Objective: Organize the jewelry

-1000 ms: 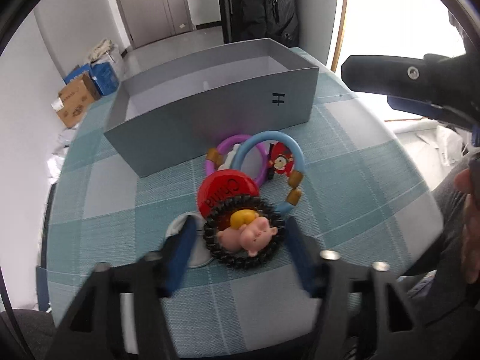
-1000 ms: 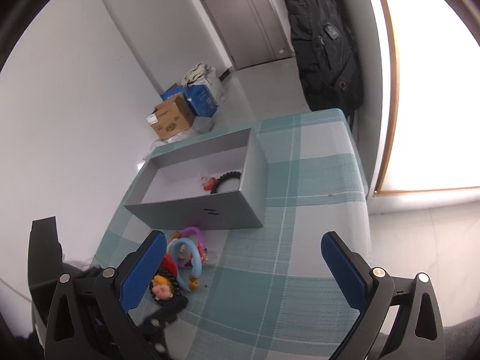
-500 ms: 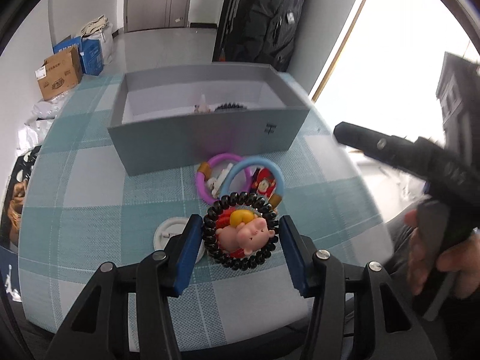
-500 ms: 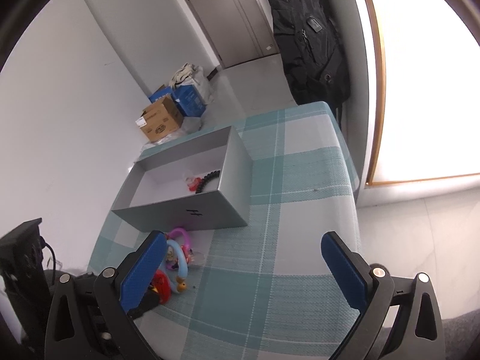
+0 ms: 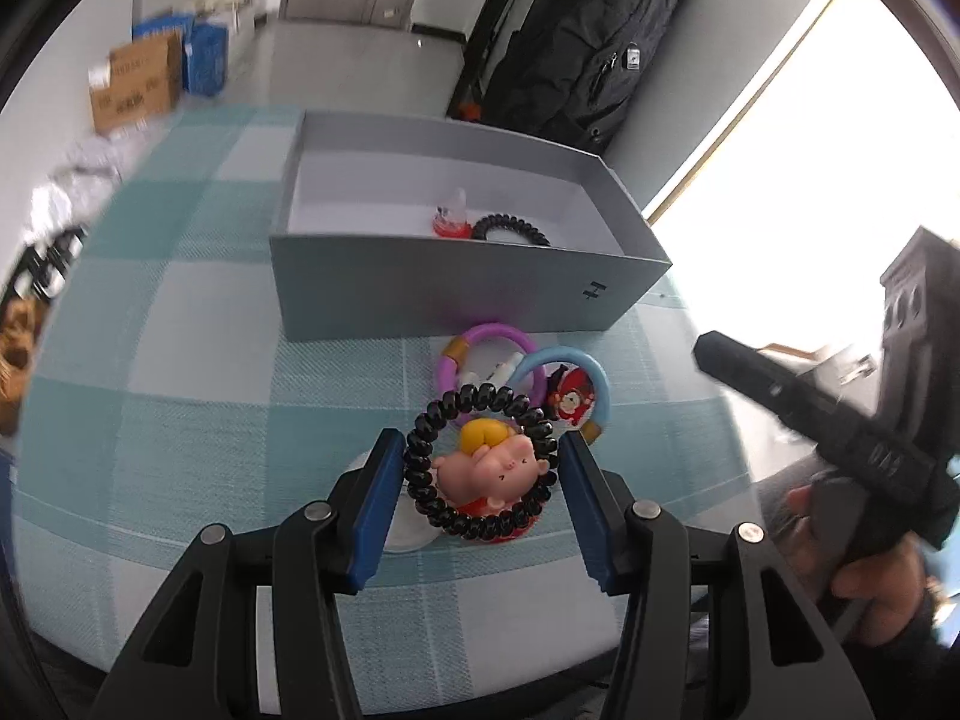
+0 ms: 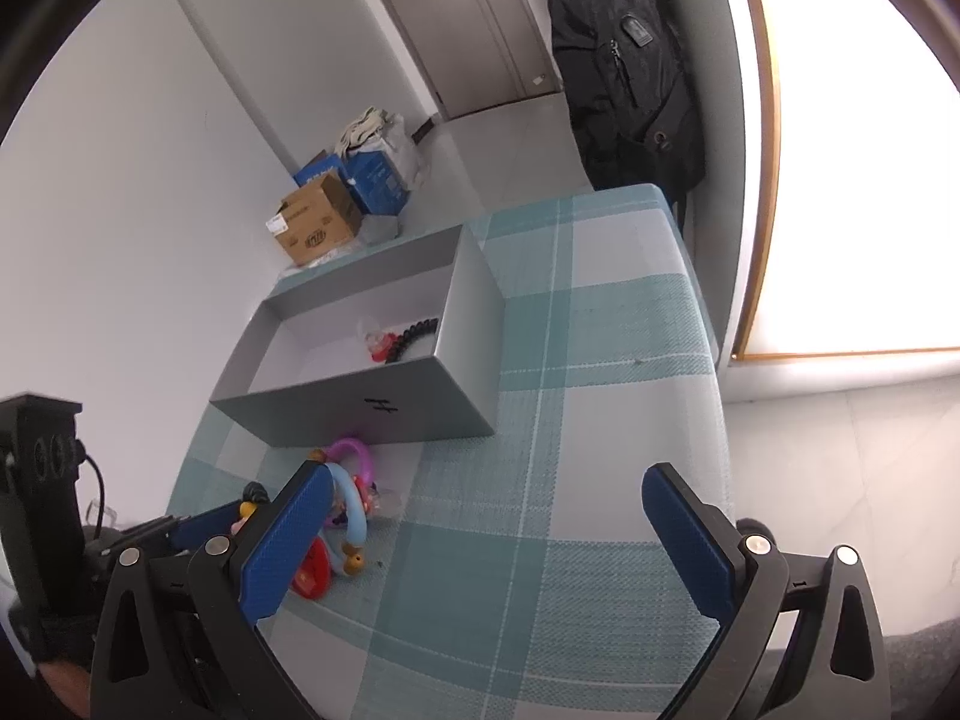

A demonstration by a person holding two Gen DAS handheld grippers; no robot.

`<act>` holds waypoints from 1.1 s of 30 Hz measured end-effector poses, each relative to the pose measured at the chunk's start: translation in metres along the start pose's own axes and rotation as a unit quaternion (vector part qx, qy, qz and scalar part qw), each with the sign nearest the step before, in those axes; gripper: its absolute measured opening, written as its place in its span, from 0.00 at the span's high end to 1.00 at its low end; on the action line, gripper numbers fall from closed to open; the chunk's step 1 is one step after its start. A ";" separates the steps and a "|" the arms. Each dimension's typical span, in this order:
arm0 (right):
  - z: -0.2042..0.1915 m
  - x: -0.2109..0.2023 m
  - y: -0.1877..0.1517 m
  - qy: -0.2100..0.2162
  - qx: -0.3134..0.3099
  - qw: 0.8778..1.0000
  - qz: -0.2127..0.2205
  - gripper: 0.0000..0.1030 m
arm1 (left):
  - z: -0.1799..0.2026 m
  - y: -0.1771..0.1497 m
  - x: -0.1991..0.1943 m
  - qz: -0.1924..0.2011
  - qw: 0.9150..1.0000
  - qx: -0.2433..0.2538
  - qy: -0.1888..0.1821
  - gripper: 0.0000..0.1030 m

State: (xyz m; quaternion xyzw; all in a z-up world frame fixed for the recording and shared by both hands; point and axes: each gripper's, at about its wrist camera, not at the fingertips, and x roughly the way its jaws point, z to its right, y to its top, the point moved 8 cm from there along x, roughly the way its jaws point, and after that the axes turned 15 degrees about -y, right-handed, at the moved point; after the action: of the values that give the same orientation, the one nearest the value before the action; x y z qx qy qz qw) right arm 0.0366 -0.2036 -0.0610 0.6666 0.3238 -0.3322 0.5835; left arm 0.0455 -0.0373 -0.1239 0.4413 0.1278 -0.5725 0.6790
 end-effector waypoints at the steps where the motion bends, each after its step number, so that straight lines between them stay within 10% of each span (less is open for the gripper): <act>1: -0.001 0.000 -0.001 -0.001 -0.003 1.000 -0.001 0.00 | -0.002 0.003 -0.003 0.008 1.000 -0.009 -0.006 0.54; 14: -0.025 0.009 -0.008 0.007 -0.046 0.999 -0.014 0.00 | -0.039 0.029 -0.016 0.033 0.994 -0.094 -0.033 0.39; 23: -0.072 -0.005 -0.037 0.105 -0.089 0.990 -0.033 0.01 | -0.054 0.016 -0.022 0.006 0.996 -0.093 0.015 0.39; 33: -0.111 0.003 -0.063 0.079 -0.158 0.984 -0.036 0.26 | -0.070 0.009 -0.030 -0.001 0.994 -0.078 0.076 0.39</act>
State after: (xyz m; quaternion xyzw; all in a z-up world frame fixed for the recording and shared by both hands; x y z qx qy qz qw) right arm -0.0062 -0.0861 -0.0884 0.5783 0.4407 -0.2438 0.6418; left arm 0.0678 0.0342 -0.1397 0.4292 0.2237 -0.5263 0.6991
